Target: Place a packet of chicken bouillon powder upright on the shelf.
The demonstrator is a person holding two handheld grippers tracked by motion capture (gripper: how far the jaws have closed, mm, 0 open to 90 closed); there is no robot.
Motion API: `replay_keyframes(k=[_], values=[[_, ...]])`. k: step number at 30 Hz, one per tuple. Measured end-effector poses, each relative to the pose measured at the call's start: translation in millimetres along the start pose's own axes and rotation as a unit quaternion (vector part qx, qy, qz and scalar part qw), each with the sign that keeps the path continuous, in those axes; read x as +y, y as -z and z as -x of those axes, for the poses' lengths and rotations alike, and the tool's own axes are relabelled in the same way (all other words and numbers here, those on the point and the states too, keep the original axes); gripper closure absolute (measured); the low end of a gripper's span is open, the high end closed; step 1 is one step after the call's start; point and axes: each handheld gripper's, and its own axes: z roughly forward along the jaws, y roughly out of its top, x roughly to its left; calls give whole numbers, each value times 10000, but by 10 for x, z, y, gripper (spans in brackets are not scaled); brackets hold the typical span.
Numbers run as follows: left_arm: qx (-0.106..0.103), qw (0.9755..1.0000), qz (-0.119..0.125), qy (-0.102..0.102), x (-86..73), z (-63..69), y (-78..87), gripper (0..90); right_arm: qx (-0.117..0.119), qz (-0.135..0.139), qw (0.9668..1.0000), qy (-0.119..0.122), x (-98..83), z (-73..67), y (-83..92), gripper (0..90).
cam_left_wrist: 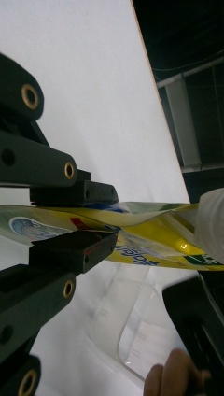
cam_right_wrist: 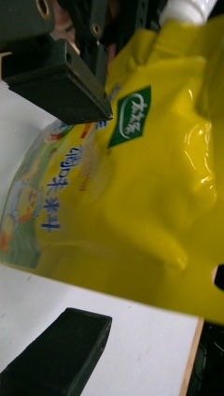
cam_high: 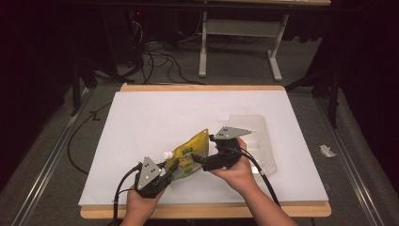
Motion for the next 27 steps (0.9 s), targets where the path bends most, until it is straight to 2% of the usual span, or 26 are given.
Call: replay_keyframes(k=[2, 4, 5, 8, 9, 10, 11, 12, 14, 16, 20, 23, 27], values=[[29, 10000, 19, -8, 3, 1, 0, 754, 37, -71, 10000, -32, 19, 1, -57, 66], [31, 10000, 28, 15, 3, -1, -6, 775, 168, -60, 9998, 26, 23, -13, -83, 169], [28, 10000, 34, 31, 3, -3, -8, 783, 131, -20, 9999, 87, 19, -35, -70, 190], [100, 9999, 52, 94, 9, -25, -9, 819, -83, 134, 9993, 341, -10, -84, -4, 338], [100, 9999, 52, 94, 9, -25, -9, 858, -83, 134, 9993, 341, -10, -84, -4, 338], [188, 9998, 52, 108, 11, -35, -13, 858, -72, 223, 9991, 346, -24, -82, 46, 401], [193, 9997, 60, 149, 12, -52, -20, 865, 46, 317, 9987, 397, -48, -91, 125, 475], [179, 9996, 56, 201, 17, -67, -28, 865, 46, 317, 9987, 397, -48, -91, 125, 475], [183, 9995, 56, 267, 35, -86, -54, 875, 12, 396, 9977, 559, -89, -145, 208, 569], [129, 9993, 99, 344, 56, -98, -65, 874, 105, 469, 9972, 564, -128, -173, 288, 631], [17, 9991, 179, 391, 112, -88, -91, 860, 264, 632, 9961, 565, -209, -228, 432, 687], [-27, 9992, 139, 381, 114, -76, -130, 841, 342, 700, 9955, 535, -287, -269, 488, 679], [-26, 9991, 7, 428, 95, -92, -172, 808, 366, 679, 9957, 519, -372, -295, 479, 653]])
